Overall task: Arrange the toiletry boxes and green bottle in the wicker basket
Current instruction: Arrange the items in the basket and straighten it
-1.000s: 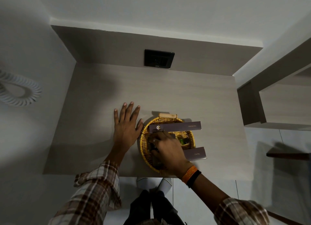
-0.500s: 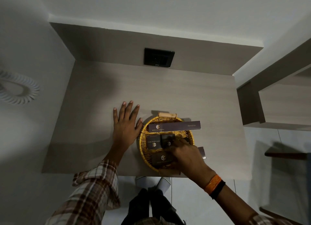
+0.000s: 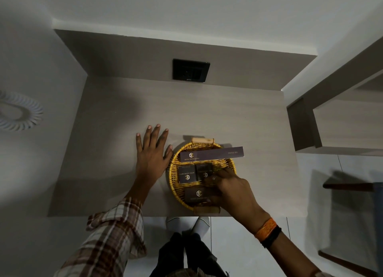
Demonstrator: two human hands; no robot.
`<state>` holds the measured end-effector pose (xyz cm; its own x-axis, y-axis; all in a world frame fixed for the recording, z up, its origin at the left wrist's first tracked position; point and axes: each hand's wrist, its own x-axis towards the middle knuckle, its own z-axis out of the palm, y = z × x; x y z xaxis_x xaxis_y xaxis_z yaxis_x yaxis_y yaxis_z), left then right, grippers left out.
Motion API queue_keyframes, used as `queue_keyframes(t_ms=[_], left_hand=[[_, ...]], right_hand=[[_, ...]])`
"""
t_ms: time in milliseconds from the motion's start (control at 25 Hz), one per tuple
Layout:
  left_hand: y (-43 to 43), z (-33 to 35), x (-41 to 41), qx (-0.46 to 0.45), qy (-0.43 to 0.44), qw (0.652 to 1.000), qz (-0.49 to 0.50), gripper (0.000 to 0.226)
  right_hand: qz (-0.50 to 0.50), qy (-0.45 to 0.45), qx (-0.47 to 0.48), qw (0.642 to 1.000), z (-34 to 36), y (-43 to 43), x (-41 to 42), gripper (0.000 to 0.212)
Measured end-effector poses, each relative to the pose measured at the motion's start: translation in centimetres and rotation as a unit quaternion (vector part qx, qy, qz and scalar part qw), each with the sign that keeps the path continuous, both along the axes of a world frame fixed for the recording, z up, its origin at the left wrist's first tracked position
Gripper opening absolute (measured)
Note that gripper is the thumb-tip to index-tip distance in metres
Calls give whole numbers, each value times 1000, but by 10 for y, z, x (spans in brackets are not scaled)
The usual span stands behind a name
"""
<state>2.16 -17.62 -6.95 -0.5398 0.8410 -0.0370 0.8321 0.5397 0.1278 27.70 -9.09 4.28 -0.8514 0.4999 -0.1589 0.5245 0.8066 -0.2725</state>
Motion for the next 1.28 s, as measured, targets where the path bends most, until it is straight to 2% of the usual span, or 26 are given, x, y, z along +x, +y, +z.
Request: queue_keyframes(t_ms=[80,160,240,360,480,520,560,600,680,720,800,880,920,1000,1120,1280], left_hand=[[1,-1,0,-4,-3,1000,-2,64],[0,-1,-1,0,-5,1000,-4,62],[2,2,-2,35,-23,999,12,59],[23,26,-1,145,-118,981,55,56],[56,68,16,177,-263,948,-16,42],[66,81,24,154,-307,937,-63,40],[75,92,31,108,-339,928,-110,41],[83,99,36,47,-361,920,-146,45],[93,106,43,-54,-372,909,-182,48],[95,106,44,-69,-360,912,-186,45],[93,105,42,-47,-325,927,-181,35],[86,101,35,-9,-313,936,-160,31],[83,98,29,6,-307,941,-144,30],[76,92,17,32,-294,950,-102,29],[64,87,3,70,-300,951,-19,31],[58,79,-6,144,-352,917,120,33]], right_hand=[[-109,81,-66,988,-1,-2,12,46],[-256,173,-159,938,-3,-16,23,35],[-413,277,-232,836,2,-44,28,32],[-606,334,-320,647,8,-79,26,42],[-699,310,-425,484,3,-95,23,65],[-702,307,-462,447,0,-100,20,71],[-689,305,-497,430,-3,-104,15,75],[-660,311,-527,436,-6,-108,11,80],[-598,322,-553,484,-11,-111,5,90],[-584,328,-549,500,-15,-109,4,83],[-583,344,-550,489,-22,-102,3,59],[-586,352,-554,474,-26,-90,2,49],[-585,354,-550,479,-29,-82,2,43],[-579,344,-526,519,-32,-61,0,29],[-560,304,-484,599,-34,-21,-12,16],[-523,242,-400,713,-30,43,-43,22]])
